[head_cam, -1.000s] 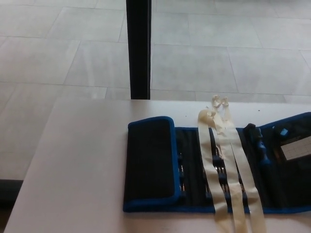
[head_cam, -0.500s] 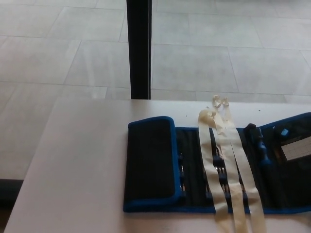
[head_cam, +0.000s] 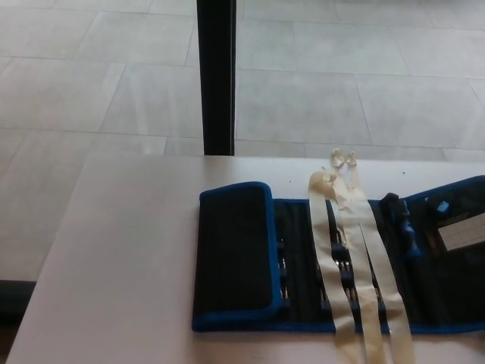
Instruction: The robot uses its right hand to lift an edge of the toolkit kept in middle of the desk and make one fold in it
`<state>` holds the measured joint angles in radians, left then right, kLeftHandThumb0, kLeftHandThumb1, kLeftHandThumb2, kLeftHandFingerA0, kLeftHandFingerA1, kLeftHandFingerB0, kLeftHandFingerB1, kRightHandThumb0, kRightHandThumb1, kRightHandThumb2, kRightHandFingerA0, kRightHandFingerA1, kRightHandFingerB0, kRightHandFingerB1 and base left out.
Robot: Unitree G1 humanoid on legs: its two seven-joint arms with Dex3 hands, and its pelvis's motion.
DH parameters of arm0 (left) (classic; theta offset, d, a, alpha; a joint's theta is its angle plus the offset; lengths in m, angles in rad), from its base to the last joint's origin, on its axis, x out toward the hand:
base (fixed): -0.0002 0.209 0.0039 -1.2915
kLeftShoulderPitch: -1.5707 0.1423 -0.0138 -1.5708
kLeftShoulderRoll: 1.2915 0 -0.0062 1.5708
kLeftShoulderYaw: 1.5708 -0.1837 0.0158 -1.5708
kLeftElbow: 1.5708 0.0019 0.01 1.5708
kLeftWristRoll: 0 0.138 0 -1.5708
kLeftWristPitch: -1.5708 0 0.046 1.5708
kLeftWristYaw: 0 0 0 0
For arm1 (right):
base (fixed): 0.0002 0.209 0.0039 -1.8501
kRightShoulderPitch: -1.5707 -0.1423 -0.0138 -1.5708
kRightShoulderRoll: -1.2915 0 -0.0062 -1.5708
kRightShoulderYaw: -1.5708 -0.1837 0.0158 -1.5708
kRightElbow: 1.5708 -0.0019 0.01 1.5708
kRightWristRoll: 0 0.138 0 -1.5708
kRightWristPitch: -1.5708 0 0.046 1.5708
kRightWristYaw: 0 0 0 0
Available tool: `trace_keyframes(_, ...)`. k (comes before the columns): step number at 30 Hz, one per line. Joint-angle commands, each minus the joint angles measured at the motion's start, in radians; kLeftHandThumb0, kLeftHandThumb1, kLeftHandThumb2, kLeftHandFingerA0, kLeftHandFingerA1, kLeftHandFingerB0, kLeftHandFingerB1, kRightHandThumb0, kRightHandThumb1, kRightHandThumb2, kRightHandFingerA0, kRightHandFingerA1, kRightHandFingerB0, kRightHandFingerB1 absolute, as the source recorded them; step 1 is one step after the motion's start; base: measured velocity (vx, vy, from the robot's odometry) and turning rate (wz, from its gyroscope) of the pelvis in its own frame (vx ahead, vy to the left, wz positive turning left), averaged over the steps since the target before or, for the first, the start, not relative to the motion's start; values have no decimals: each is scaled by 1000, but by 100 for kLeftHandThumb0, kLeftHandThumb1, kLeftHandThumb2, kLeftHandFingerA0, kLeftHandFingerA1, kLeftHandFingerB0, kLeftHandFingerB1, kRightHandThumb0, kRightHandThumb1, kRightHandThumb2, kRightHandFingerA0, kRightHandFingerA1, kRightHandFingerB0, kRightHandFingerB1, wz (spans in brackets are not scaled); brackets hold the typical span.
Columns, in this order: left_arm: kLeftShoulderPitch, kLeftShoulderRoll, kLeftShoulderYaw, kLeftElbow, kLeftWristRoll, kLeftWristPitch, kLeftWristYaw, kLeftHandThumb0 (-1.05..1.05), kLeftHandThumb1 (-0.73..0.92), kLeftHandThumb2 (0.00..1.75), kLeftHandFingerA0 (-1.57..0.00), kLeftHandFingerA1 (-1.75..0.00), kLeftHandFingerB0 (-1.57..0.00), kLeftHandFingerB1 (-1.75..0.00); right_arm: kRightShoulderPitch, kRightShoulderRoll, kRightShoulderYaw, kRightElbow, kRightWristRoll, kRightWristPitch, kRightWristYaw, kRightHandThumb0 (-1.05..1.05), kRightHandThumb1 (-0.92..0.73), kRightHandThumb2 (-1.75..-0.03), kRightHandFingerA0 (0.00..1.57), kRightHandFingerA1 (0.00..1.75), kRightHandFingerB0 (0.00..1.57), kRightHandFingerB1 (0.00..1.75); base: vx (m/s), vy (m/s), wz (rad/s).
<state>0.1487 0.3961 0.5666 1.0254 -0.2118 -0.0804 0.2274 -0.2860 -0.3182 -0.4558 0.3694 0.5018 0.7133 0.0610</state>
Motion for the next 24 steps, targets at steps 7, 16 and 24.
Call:
trace_keyframes(7, 11, 30, 10, -1, -8, -26, 5, -65, 83, 64, -54, -72, -52, -49, 10, 68, -10, -233, 110, 203, 15, -50, -66, -103, 34, 63, 21, 55, 0, 0, 0)
trace_keyframes(16, 17, 40, -7, 0, 5, -32, -15, -70, 70, 83, -51, -65, -46, -51, 151, 91, 168, -609, -23, 22, 53, -49, -65, -103, 33, 61, 18, 52, 0, 0, 3)
trace_keyframes(24, 20, 46, -18, 2, 5, -50, -41, -65, 87, 66, -51, -56, -48, -43, 218, 63, 309, -730, -129, -71, 35, -50, -64, -104, 36, 61, 21, 53, 0, 0, 7)
